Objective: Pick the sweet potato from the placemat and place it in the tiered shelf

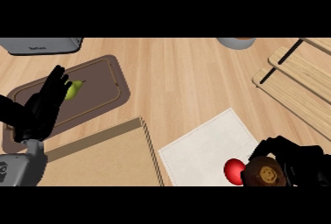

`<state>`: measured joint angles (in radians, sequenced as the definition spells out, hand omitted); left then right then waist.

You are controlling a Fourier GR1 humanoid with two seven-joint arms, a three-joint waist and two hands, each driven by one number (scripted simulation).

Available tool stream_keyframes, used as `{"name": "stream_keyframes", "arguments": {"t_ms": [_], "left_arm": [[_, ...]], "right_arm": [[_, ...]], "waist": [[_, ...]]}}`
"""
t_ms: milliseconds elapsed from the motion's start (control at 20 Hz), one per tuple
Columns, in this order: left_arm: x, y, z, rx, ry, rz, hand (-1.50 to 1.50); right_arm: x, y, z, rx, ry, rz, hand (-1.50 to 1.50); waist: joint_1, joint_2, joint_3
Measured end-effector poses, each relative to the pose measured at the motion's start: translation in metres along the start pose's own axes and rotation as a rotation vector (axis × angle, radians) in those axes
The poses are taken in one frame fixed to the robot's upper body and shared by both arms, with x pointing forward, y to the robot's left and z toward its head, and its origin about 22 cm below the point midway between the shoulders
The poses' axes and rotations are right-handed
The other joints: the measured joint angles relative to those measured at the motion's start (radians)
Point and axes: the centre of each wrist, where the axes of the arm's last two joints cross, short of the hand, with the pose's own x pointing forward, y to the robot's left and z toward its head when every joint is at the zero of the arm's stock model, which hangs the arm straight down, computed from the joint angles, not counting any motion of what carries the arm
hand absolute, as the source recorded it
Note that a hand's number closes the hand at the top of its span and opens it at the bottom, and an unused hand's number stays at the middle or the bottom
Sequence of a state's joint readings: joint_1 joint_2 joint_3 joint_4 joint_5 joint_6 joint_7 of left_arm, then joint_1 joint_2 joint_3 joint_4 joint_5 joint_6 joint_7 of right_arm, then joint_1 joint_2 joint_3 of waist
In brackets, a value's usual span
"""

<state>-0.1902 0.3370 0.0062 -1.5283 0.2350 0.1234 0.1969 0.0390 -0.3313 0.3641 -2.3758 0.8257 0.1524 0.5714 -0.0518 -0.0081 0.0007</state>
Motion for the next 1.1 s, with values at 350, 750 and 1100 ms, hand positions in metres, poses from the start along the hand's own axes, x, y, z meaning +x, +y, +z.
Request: {"name": "stream_keyframes", "arguments": {"t_ms": [350,750,1100], "left_arm": [[0.003,0.000,0.002,-0.003,-0.004,-0.004,0.00],[-0.001,0.002,0.003,-0.002,-0.004,0.003,0.00],[0.000,-0.002,-0.002,-0.022,-0.003,0.000,0.00]], "right_arm": [[-0.031,-0.036,-0.018,-0.124,0.112,0.083,1.50],[-0.076,-0.093,-0.027,-0.181,0.141,-0.111,1.50],[-0.155,-0.171,-0.025,-0.192,0.147,-0.218,1.50]], "waist": [[0.002,-0.001,0.001],[0.001,-0.001,0.002],[0.023,0.004,0.001]]}}
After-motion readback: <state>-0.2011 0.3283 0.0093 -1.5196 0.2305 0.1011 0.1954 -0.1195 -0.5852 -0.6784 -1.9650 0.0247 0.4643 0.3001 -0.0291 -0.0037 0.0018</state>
